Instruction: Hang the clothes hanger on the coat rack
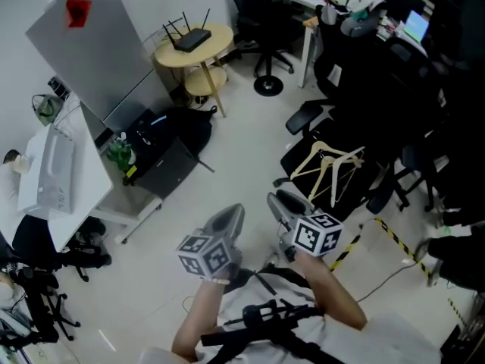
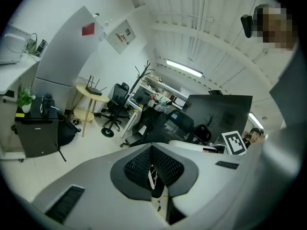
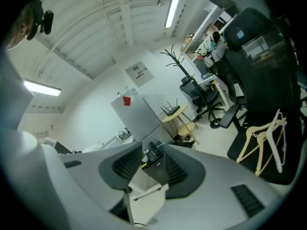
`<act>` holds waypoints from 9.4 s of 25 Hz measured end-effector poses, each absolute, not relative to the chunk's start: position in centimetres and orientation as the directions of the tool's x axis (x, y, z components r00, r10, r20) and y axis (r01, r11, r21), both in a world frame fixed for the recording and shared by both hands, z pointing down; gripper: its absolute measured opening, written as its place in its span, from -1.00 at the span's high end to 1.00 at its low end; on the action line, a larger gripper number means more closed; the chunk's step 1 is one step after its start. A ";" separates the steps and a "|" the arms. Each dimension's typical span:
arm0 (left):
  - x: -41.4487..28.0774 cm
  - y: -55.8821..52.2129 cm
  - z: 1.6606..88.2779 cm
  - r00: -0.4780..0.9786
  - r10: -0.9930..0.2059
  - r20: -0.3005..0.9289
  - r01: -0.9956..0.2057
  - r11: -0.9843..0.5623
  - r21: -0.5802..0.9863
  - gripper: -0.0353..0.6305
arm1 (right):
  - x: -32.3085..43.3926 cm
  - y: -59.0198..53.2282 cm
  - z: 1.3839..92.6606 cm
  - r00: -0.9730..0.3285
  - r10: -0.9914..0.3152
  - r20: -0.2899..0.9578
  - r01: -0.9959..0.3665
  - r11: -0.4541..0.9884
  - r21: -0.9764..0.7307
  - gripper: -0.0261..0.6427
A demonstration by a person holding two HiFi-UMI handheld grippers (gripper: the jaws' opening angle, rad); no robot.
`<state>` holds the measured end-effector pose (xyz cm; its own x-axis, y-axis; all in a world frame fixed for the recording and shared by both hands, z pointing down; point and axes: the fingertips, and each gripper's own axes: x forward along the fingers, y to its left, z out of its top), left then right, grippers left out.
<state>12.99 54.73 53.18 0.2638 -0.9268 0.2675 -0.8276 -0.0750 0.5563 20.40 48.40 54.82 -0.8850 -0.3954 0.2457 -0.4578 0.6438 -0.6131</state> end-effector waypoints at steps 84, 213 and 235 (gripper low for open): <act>35.1 20.8 88.6 0.703 -0.110 0.702 -0.635 -0.542 0.551 0.90 | 46.4 14.4 103.1 -0.063 -0.302 0.951 -0.992 0.124 -0.027 0.17; -17.8 -53.5 24.1 0.750 -0.660 -0.052 -0.648 -0.748 0.144 0.90 | -9.9 -62.5 22.6 -0.757 -0.650 -0.069 -0.465 0.610 -0.642 0.45; -17.5 -62.1 24.7 0.628 -0.777 -0.050 -0.764 -0.627 0.153 0.90 | -13.8 -75.7 27.0 -0.873 -0.468 -0.137 -0.169 0.555 -0.815 0.45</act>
